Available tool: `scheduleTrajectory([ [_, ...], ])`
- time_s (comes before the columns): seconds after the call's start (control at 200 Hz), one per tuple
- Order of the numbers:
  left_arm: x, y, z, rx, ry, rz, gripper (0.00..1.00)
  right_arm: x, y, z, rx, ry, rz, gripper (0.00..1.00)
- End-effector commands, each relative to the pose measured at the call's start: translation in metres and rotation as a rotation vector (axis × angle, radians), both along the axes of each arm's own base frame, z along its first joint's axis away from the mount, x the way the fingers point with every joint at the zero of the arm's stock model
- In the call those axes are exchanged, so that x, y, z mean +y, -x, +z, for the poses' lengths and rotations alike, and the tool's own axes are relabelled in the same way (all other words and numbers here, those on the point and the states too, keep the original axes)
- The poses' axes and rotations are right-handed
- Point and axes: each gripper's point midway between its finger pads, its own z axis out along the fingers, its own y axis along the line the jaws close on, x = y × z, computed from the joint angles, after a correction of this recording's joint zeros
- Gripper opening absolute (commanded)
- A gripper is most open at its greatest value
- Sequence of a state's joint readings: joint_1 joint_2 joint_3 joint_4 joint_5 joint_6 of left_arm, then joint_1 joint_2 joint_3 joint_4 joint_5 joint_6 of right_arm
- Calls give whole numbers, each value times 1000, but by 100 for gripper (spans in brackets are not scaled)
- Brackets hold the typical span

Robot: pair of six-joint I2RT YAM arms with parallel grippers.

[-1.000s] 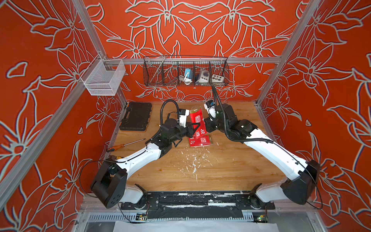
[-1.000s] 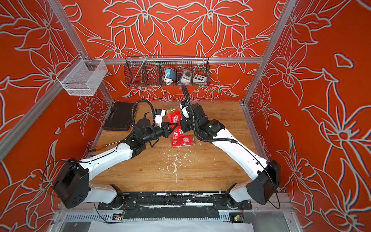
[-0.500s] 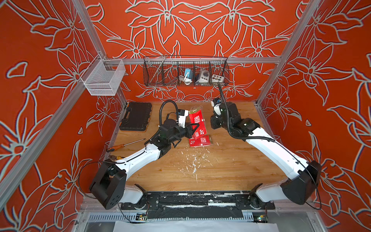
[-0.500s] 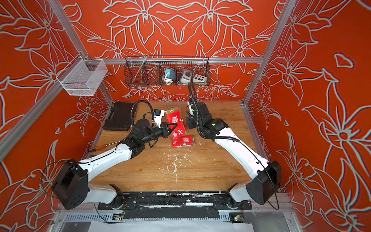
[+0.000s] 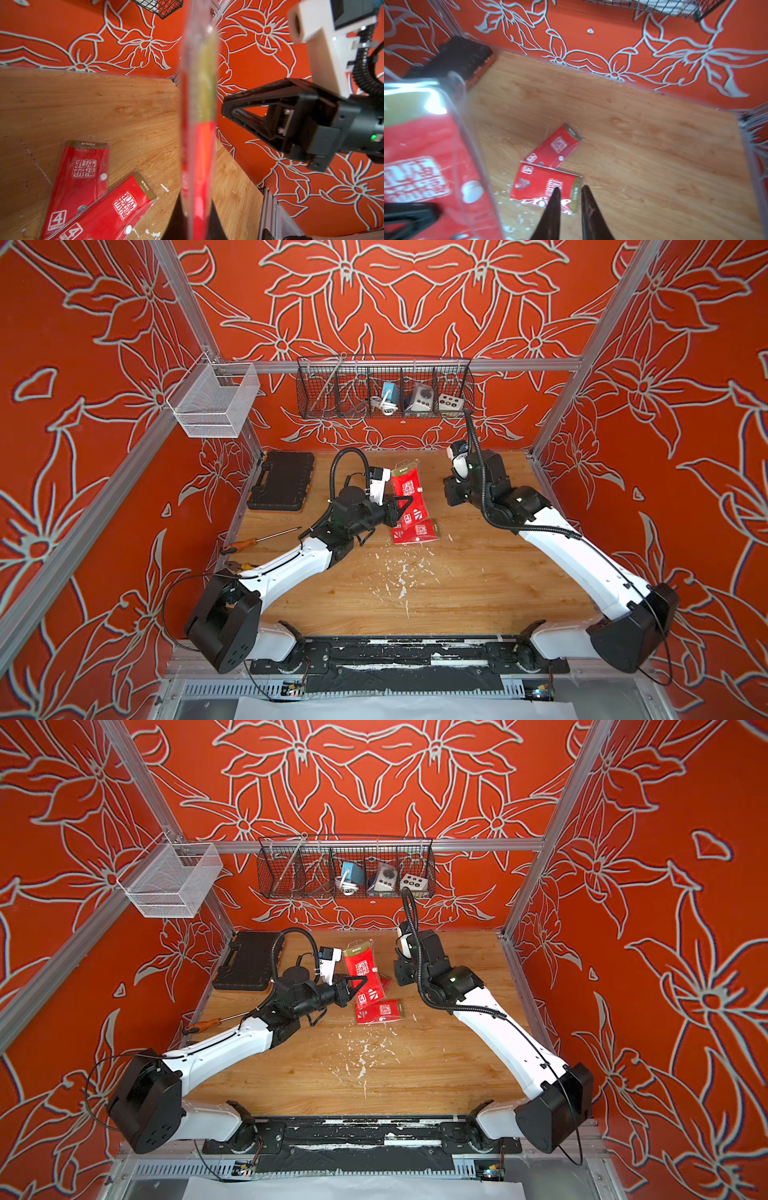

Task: Open the ruler set and take out the ruler
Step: Open the ruler set bag.

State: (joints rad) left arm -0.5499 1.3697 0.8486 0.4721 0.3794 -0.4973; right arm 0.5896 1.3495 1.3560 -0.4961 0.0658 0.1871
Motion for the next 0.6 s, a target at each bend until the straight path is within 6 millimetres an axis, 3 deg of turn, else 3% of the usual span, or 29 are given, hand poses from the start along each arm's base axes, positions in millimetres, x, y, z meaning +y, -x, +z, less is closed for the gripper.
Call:
scheduleTrajectory([
  [0.0, 2, 2, 10, -38, 18, -6, 0, 20, 26, 0, 46, -66, 156, 43],
  [0.095, 2, 2, 12, -42, 26, -9, 0, 33, 40, -4, 84, -127, 236, 53],
  [0.23, -1, 2, 17, -48, 38, -22, 0, 41, 47, -14, 114, -159, 271, 59],
  [0.43, -4, 3, 19, -46, 47, -42, 0, 50, 49, -19, 117, -166, 294, 62],
  [0.595, -6, 5, 20, -43, 52, -57, 0, 49, 39, -26, 114, -128, 254, 63],
])
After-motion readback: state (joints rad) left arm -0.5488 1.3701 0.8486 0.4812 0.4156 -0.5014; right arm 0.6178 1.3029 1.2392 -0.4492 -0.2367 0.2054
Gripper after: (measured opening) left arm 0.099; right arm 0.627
